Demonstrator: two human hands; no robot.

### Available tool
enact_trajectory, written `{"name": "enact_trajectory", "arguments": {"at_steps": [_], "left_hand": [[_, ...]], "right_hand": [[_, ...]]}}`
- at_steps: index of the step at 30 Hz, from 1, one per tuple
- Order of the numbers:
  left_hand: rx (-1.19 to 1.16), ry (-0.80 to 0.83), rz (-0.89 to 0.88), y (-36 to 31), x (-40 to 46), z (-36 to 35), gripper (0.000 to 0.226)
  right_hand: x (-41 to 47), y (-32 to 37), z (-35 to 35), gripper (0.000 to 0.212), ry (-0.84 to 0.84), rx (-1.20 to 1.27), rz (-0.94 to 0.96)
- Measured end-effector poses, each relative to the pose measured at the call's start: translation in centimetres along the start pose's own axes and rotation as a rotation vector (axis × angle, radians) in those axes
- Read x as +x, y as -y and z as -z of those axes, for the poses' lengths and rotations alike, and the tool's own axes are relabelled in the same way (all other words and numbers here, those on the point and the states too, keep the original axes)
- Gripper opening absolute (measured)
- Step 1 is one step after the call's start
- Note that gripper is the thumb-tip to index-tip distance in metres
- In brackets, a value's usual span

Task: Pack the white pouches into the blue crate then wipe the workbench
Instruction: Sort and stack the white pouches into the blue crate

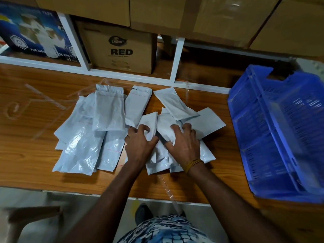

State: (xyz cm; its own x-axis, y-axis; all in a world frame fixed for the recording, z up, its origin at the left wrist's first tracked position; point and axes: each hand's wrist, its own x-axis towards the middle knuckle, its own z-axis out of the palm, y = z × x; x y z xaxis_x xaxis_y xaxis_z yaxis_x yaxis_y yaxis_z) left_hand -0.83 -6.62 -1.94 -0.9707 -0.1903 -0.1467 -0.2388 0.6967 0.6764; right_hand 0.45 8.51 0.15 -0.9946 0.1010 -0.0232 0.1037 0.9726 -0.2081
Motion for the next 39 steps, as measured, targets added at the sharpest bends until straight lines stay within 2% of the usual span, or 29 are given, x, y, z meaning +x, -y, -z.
{"name": "enact_trajectory", "arguments": {"at_steps": [8, 15, 20, 24, 27, 30, 33, 39], "left_hand": [[-0.146, -0.03, -0.082, -2.6, -3.4, 1.4, 0.054], [-0.315, -0.072, -0.238, -10.3, -6.9, 0.9, 0.044], [-0.413, -0.082, -0.327, -17.8, -9.7, -2.1, 0.039], [-0.475, -0.057, -0.419, -25.8, -12.1, -5.9, 0.039], [-0.488, -0.062, -0.507, -32.4, -13.4, -9.2, 0.037], [-0.43, -0.003, -0.474, -37.9, -13.6, -13.7, 0.042], [-0.231, 0.045, -0.415, -41.6, -13.0, -19.0, 0.045], [0.237, 0.207, -0.211, -39.9, -10.4, -27.8, 0.058]], "right_hand": [[-2.6, -1.8, 6.3, 0.06, 0.029, 0.125, -0.109], [-4.3, -7.1, 12.2, 0.056, -0.131, 0.212, -0.098], [-5.5, -14.5, 16.6, 0.058, -0.313, 0.291, -0.113], [-5.8, -22.9, 20.3, 0.058, -0.48, 0.303, -0.201], [-5.5, -29.5, 22.1, 0.059, -0.536, 0.304, -0.281], [-3.9, -35.5, 22.1, 0.059, -0.496, 0.262, -0.379], [-1.2, -40.4, 20.1, 0.057, -0.365, 0.252, -0.476], [3.1, -44.8, 14.0, 0.059, -0.051, 0.19, -0.486]]}}
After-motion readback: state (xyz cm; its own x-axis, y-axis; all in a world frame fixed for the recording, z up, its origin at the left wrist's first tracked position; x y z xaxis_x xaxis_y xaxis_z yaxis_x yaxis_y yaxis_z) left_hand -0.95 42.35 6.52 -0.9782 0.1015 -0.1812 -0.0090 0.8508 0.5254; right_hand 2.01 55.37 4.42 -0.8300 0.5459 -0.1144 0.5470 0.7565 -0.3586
